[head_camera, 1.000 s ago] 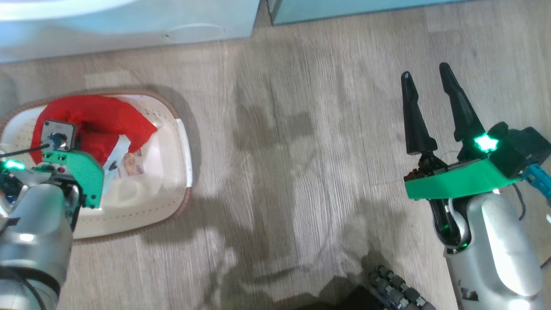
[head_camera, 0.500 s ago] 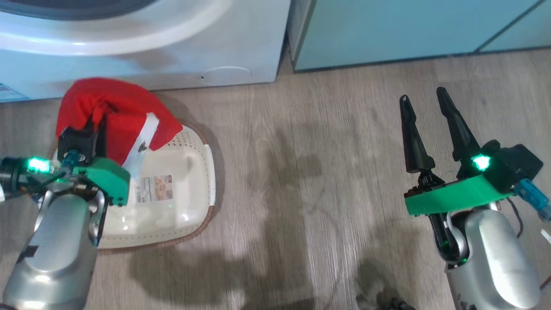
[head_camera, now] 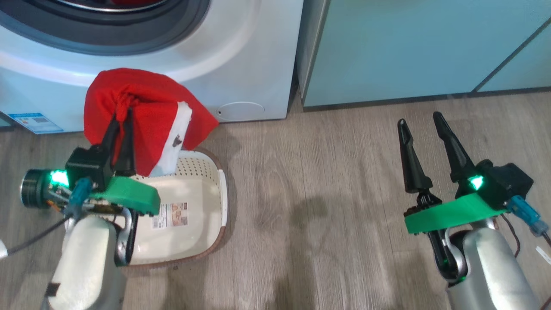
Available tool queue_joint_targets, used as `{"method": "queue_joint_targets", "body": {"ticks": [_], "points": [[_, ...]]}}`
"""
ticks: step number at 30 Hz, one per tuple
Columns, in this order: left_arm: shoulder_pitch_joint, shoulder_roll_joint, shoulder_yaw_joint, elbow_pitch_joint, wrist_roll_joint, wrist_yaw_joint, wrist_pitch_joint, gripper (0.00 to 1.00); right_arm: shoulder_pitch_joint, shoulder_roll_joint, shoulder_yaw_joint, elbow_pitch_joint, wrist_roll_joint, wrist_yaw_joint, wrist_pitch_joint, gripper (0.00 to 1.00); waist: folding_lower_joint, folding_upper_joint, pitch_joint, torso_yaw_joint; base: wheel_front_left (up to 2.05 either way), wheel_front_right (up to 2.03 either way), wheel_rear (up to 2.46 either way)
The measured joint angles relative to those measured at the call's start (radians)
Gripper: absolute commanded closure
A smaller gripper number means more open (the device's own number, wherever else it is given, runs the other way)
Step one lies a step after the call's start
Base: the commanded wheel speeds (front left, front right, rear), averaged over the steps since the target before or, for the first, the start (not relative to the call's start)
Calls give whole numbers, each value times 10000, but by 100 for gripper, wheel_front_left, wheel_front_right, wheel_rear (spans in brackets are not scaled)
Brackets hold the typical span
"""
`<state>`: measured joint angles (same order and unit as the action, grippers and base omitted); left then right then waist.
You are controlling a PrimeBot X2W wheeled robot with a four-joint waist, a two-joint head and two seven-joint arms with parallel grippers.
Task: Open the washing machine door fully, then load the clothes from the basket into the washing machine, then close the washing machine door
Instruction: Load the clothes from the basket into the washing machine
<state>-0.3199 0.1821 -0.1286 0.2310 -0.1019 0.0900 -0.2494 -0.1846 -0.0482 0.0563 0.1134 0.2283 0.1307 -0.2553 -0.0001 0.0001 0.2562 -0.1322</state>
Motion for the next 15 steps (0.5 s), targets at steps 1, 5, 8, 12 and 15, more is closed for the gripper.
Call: {"method": "queue_joint_targets", "body": {"ticks": [1, 5, 8, 12, 15], "points": [[121, -94, 56, -194, 17, -40, 2, 100, 33, 0, -6, 2, 0, 0, 0, 0, 0, 0, -64, 4, 0, 0, 0], [577, -500, 339, -966, 142, -257, 0, 100, 240, 2, -84, 8, 0, 0, 0, 0, 0, 0, -277, 34, 0, 0, 0], [968, -698, 430, -1371, 219, -407, 0, 100, 345, 0, -199, 6, 0, 0, 0, 0, 0, -1, -429, 67, 0, 0, 0], [1470, -922, 648, -1524, 261, -608, 0, 100, 371, 2, -240, 8, -2, 0, 0, 0, 0, 0, -611, 95, 0, 0, 0], [1664, -1011, 681, -1553, 366, -723, 0, 100, 394, 2, -267, 8, -2, 0, 0, 0, 0, 0, -714, 111, 0, 0, 0]]}}
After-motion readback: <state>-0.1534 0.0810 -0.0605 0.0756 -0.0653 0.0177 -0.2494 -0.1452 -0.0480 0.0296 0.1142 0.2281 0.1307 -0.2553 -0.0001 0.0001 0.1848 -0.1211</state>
